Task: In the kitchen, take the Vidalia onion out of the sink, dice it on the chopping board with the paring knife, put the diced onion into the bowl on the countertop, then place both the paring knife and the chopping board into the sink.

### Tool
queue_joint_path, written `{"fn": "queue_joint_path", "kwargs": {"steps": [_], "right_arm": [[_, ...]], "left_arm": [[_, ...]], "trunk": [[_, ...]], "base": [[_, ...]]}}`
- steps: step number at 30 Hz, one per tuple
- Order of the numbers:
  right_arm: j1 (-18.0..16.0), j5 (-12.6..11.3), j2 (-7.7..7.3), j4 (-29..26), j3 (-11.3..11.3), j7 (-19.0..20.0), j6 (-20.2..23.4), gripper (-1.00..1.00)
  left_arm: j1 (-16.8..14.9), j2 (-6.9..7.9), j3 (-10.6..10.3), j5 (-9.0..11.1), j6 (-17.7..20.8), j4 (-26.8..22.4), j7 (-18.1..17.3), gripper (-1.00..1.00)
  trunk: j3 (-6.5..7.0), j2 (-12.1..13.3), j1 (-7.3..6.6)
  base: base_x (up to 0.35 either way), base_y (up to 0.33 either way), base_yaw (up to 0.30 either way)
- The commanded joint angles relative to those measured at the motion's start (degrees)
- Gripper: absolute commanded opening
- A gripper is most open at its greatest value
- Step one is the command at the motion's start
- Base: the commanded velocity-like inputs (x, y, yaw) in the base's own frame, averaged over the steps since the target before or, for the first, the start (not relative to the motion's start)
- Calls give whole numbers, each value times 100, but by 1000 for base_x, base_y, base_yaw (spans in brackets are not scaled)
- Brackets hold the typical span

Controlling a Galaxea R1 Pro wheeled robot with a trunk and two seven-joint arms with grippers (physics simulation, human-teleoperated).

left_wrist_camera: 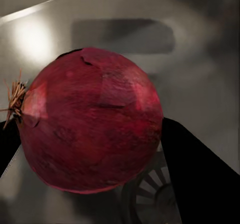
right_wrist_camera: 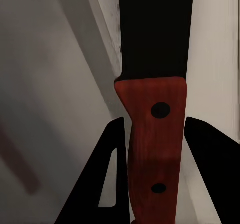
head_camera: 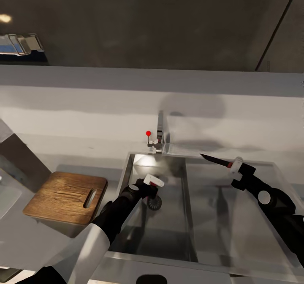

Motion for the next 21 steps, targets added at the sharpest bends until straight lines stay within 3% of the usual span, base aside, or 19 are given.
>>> {"fn": "queue_joint_path", "kwargs": {"steps": [1,14,21], "right_arm": [[-6,45,-5,-10,11,27,29,-100],[-6,45,-5,-10,11,27,30,-100],[-6,44,-5,-10,11,27,29,-100]], "left_arm": [[-4,0,0,-6,28,-10,-20,-100],[-4,0,7,-2,38,-292,-40,-100],[-3,0,74,-1,43,-356,-47,-100]], "trunk": [[-1,-11,4],[119,-11,4],[184,-11,4]], "base": [[0,0,0],[-5,0,0],[-249,88,0]]}}
